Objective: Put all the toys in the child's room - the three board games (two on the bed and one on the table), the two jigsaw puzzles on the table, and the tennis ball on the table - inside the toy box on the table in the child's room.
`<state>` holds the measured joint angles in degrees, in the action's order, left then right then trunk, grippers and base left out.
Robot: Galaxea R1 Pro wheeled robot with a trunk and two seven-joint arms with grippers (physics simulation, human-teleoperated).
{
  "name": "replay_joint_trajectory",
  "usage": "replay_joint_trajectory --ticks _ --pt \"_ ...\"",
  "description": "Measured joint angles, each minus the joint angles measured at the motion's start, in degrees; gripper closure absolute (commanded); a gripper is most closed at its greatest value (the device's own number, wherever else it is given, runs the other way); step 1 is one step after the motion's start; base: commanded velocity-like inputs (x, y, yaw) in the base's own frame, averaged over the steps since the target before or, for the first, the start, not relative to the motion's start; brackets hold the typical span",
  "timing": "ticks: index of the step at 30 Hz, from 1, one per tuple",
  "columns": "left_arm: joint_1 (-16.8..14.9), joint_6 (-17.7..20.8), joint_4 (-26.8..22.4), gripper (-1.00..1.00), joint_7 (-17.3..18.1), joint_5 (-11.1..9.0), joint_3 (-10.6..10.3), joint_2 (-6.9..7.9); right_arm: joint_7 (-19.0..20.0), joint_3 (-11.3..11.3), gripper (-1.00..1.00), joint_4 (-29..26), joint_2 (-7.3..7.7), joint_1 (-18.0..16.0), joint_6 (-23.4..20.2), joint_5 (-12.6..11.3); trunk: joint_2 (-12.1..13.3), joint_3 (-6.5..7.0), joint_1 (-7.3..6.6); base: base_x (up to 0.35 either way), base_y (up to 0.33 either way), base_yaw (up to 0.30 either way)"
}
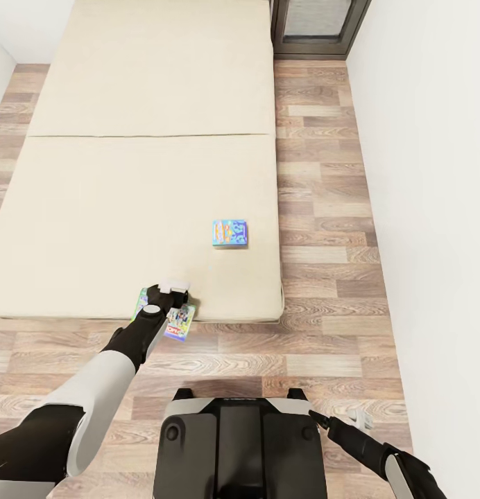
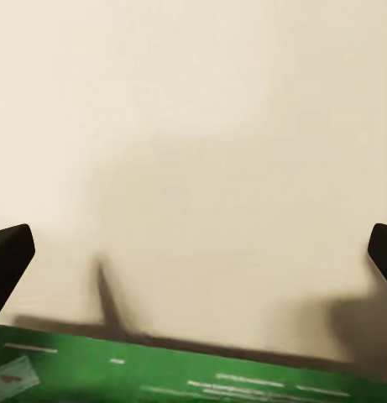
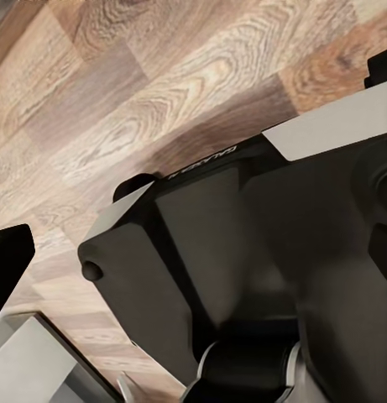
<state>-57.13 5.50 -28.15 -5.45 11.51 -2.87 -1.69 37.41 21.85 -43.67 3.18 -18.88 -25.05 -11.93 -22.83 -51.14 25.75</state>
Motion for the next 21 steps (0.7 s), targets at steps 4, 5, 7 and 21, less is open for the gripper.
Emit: replay_joint_trajectory --ticks 4,5,7,21 --pt "0.0 0.0 0.0 -1.0 0.0 0.0 0.1 0.0 0.0 0.0 -1.0 0.0 0.0 0.0 1.0 0.0 0.0 0.0 0.0 0.0 0.0 0.0" --pt "0.0 0.0 -0.1 -1.0 0.0 0.0 0.1 0.0 0.0 0.0 -1.0 0.0 0.0 0.0 1.1 0.0 0.0 0.0 0.0 0.0 0.0 0.0" --pt "0.0 0.0 -0.1 -1.0 0.0 0.0 0.1 0.0 0.0 0.0 -1.0 0.0 0.0 0.0 1.2 0.0 0.0 0.0 0.0 0.0 0.0 0.0" --pt "0.0 0.0 -0.2 -1.0 -0.2 0.0 0.4 0.0 0.0 0.0 -1.0 0.0 0.0 0.0 1.4 0.0 0.0 0.0 0.0 0.0 0.0 0.0"
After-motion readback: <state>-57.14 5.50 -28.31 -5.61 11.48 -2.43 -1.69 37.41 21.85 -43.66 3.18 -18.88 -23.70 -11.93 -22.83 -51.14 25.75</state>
